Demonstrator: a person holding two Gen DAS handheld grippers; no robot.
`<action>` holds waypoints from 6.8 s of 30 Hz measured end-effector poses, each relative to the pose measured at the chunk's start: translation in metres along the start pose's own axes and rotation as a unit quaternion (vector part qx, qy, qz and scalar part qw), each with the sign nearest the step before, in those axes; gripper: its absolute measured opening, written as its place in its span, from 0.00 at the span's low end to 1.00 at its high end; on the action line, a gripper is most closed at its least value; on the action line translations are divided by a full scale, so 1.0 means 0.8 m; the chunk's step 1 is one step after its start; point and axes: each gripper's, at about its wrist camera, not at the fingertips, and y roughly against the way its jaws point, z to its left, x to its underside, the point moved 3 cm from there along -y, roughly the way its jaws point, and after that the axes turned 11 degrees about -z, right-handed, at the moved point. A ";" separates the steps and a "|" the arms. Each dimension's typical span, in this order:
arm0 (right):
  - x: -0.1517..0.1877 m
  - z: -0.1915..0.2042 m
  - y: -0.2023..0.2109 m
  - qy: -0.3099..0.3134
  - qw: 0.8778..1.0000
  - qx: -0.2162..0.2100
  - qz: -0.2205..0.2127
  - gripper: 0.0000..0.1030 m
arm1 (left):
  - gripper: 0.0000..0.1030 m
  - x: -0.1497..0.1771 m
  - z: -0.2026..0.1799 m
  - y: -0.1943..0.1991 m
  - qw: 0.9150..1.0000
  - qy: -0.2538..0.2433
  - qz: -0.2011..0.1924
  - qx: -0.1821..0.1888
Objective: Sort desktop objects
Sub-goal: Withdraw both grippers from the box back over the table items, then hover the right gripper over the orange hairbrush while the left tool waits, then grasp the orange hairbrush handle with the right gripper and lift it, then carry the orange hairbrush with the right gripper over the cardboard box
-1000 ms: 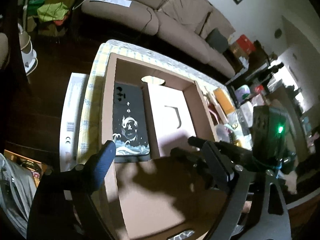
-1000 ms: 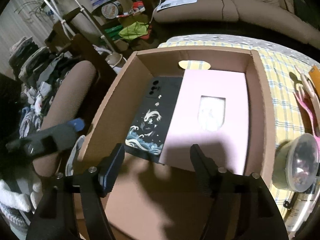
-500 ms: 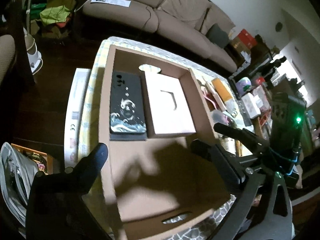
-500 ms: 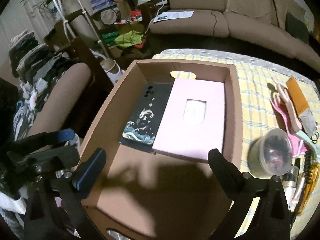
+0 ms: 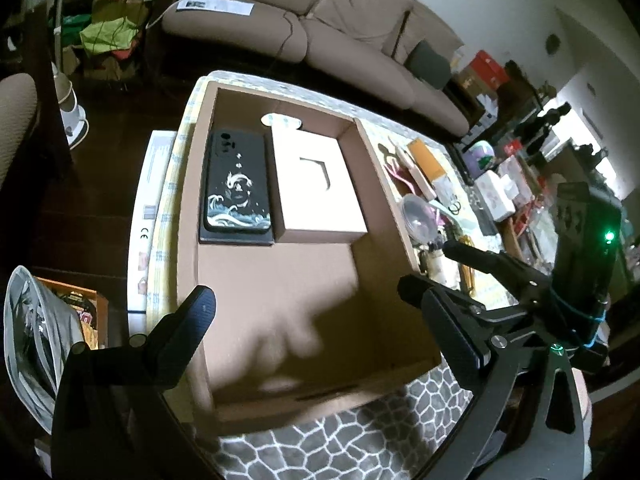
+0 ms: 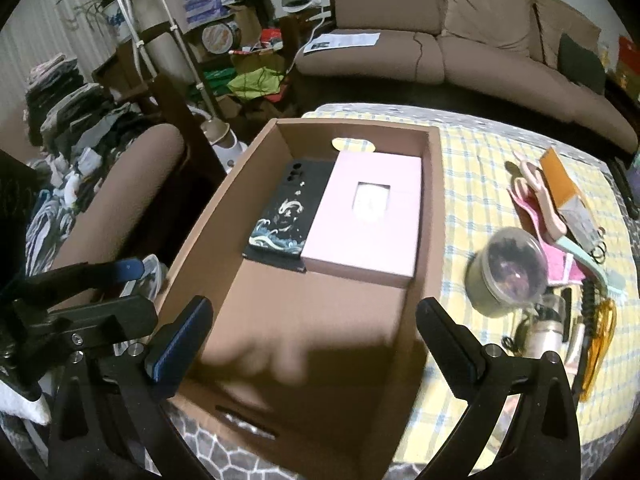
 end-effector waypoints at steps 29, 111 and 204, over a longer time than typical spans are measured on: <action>0.160 -0.312 0.175 -0.153 0.980 0.118 -0.039 1.00 | 1.00 0.134 -0.226 -0.076 0.986 -0.145 0.024 0.077; 0.203 -0.409 0.142 -0.268 0.960 0.060 -0.048 1.00 | 0.88 0.194 -0.298 -0.238 0.976 -0.186 0.032 0.107; 0.063 -0.142 0.100 -0.225 0.948 -0.199 -0.104 0.21 | 1.00 0.059 -0.120 0.023 0.987 -0.073 -0.091 0.113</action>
